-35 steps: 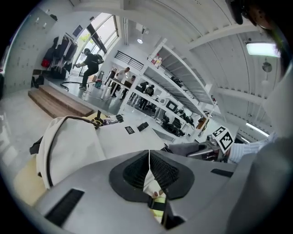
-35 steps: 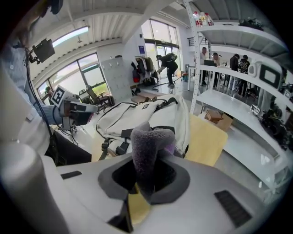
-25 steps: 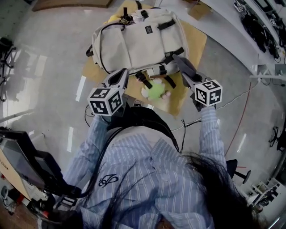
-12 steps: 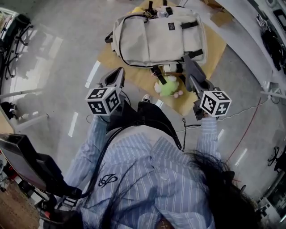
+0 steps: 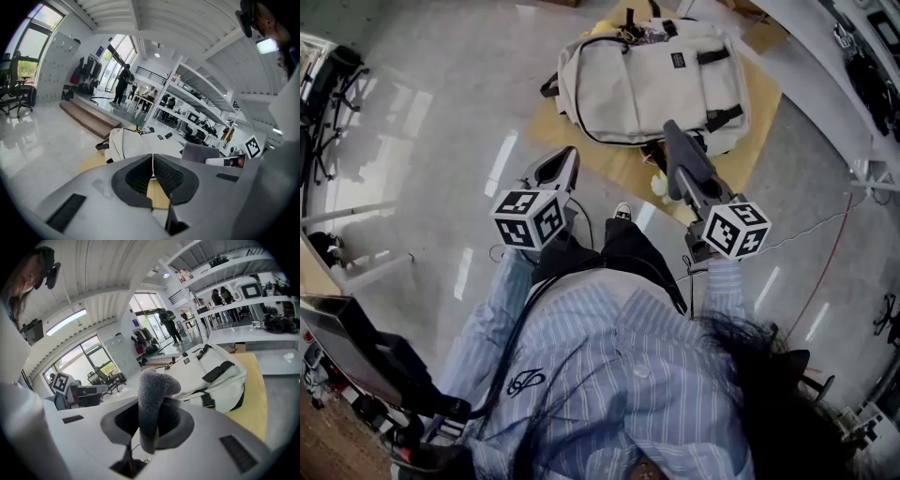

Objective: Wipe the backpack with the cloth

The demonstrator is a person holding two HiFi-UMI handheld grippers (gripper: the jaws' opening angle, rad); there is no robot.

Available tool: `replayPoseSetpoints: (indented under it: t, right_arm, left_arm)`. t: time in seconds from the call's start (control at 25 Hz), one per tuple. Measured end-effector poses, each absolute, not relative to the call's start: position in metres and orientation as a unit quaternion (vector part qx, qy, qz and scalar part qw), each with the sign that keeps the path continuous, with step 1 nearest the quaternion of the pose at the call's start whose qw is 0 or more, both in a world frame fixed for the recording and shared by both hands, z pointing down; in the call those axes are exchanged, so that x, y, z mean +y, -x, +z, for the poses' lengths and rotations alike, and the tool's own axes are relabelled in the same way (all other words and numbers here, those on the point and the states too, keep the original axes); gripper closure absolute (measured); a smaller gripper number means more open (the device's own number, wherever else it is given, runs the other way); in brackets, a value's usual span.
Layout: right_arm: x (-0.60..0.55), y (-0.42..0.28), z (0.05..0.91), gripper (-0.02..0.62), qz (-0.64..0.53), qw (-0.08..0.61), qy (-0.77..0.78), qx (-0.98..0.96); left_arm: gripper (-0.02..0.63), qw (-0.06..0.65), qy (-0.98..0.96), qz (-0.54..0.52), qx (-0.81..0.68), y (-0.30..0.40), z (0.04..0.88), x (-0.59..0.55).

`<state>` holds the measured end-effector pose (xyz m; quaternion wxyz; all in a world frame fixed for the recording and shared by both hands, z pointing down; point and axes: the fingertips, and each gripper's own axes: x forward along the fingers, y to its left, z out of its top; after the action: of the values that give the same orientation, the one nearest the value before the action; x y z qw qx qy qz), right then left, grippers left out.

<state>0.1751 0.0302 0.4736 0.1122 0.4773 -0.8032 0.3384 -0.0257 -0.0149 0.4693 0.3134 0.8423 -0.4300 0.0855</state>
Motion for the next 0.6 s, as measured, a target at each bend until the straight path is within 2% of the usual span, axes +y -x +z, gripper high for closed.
replayPoseSetpoints:
  t: [0.32,0.6]
  right_arm:
    - [0.038,-0.098,0.471,0.538,0.368,0.085,-0.469,-0.798]
    - [0.046,-0.100,0.469,0.538,0.369,0.102,-0.457,-0.803]
  left_arm:
    - [0.597,0.297,-0.856,0.071,-0.416,0.064,0.458,-0.011]
    - [0.597,0.302,-0.861,0.054,-0.405,0.033,0.454,-0.006]
